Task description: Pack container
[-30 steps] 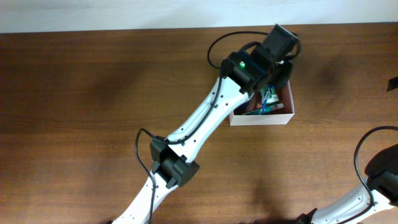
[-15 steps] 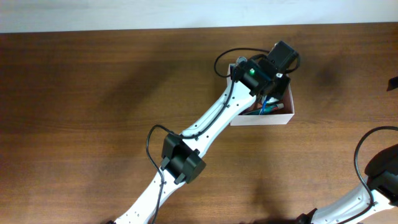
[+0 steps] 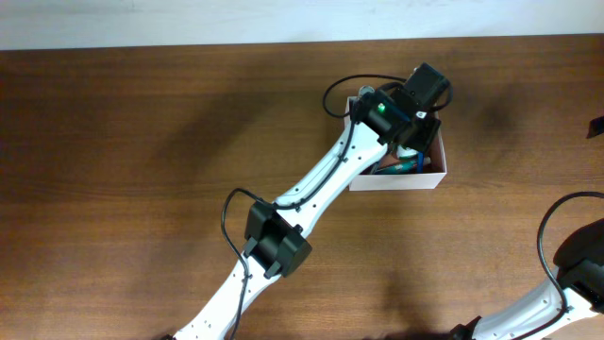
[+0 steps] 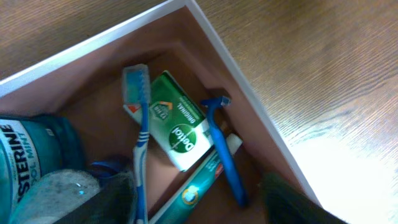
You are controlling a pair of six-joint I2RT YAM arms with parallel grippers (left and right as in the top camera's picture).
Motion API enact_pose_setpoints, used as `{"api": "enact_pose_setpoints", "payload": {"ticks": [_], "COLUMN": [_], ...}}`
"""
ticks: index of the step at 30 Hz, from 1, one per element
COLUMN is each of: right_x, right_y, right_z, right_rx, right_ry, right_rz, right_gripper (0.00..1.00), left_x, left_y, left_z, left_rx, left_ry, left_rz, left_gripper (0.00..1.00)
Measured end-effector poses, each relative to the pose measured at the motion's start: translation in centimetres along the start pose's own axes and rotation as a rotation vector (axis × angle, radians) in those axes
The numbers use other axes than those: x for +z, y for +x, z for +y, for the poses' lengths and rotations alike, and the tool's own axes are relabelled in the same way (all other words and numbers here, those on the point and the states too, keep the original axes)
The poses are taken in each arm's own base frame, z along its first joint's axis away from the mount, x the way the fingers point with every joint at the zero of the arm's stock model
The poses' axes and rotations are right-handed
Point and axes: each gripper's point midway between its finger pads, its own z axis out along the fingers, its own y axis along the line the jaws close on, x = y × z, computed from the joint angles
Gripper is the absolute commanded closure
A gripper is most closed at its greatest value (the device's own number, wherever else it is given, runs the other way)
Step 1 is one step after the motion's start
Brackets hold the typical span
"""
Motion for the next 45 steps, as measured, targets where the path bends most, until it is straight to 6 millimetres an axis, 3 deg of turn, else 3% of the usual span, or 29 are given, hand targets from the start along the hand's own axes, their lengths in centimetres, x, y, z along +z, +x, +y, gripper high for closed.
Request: {"api": "enact_pose_setpoints", "payload": {"ticks": [3, 6, 9, 11, 15, 19, 21, 25, 26, 27, 31, 36, 41, 45], "right_x": [0.0, 0.0, 0.0, 0.0, 0.0, 0.0, 0.0, 0.0, 0.0, 0.0, 0.0, 0.0, 0.0, 0.0], "right_y": [0.0, 0.0, 0.0, 0.0, 0.0, 0.0, 0.0, 0.0, 0.0, 0.0, 0.0, 0.0, 0.0, 0.0], "right_z": [0.0, 0.0, 0.0, 0.0, 0.0, 0.0, 0.0, 0.0, 0.0, 0.0, 0.0, 0.0, 0.0, 0.0], "right_rx": [0.000, 0.000, -0.001, 0.000, 0.000, 0.000, 0.000, 0.001, 0.000, 0.000, 0.000, 0.000, 0.000, 0.000], "right_ry": [0.000, 0.000, 0.000, 0.000, 0.000, 0.000, 0.000, 0.000, 0.000, 0.000, 0.000, 0.000, 0.000, 0.000], "right_rz": [0.000, 0.000, 0.000, 0.000, 0.000, 0.000, 0.000, 0.000, 0.000, 0.000, 0.000, 0.000, 0.000, 0.000], "right_gripper": [0.01, 0.01, 0.01, 0.01, 0.01, 0.01, 0.01, 0.01, 0.01, 0.01, 0.01, 0.01, 0.01, 0.01], "left_x": [-1.0, -3.8, -8.9, -13.6, -20.8, -25.0, -26.6, -29.1, -30.3, -30.9, -34.0, -36.8, -38.9, -40.0], "left_y": [-0.5, -2.2, -4.7, -6.4, -8.1, -7.8, -7.2, -6.6, -6.5, -6.4, -6.3, -5.1, -2.0, 1.3], "left_z": [0.7, 0.8, 0.3, -0.4, -1.3, -0.9, 0.5, 5.4, 7.9, 8.9, 16.4, 26.1, 34.2, 38.9], "left_rx": [0.037, 0.074, 0.105, 0.123, 0.141, 0.145, 0.131, 0.075, 0.041, 0.027, -0.088, -0.241, -0.380, -0.476], "left_ry": [-0.003, 0.003, 0.019, 0.035, 0.060, 0.045, -0.013, -0.161, -0.224, -0.247, -0.395, -0.560, -0.689, -0.762], "left_rz": [-0.006, -0.058, -0.152, -0.233, -0.353, -0.383, -0.377, -0.367, -0.371, -0.375, -0.401, -0.407, -0.358, -0.291], "left_gripper": [0.18, 0.15, 0.13, 0.13, 0.01, 0.00, 0.01, 0.01, 0.01, 0.01, 0.01, 0.01, 0.01, 0.01]}}
